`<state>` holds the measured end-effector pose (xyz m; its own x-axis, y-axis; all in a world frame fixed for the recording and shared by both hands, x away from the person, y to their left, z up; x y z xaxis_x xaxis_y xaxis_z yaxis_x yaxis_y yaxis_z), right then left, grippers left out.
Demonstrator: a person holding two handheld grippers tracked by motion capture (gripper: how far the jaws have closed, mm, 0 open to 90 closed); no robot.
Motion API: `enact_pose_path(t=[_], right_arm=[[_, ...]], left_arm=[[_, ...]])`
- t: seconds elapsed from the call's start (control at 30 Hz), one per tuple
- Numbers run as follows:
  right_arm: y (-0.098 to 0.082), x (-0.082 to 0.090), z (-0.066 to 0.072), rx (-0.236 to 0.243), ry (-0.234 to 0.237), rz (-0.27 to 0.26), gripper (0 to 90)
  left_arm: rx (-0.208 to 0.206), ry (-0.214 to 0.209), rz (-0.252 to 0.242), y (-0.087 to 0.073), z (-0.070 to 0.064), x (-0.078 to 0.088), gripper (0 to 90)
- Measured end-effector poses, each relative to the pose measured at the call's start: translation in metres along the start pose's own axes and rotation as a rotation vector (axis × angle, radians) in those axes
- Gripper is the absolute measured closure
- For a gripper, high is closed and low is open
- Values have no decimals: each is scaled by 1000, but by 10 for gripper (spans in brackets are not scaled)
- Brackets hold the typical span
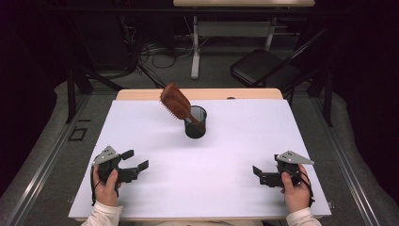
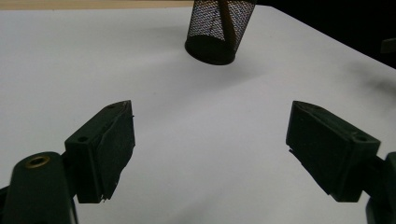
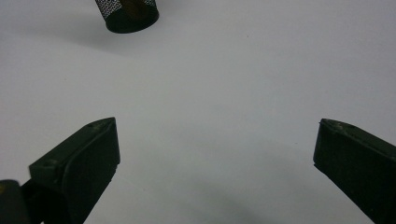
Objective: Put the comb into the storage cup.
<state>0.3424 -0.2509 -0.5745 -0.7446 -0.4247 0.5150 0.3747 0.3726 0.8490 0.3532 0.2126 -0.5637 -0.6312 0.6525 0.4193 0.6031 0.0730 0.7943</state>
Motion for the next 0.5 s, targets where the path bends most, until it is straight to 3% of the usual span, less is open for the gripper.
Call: enact_pose_path(t=[0.5], right_arm=[[-1,-1,1,0,4,1,1]], left_arm=[[2,1,0,-1,1,0,158]])
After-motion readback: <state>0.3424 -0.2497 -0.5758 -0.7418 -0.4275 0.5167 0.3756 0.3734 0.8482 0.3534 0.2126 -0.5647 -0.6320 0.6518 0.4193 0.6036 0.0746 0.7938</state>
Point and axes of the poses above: each handheld gripper's, and its own axes: x roughly backward along the jaws, y roughly out of its top, z roughly to its left, the point moved 7 cm from there along -x, roughly forward along the jaws, and after that the axes turned 14 degrees about x, right-handed, at the moved point
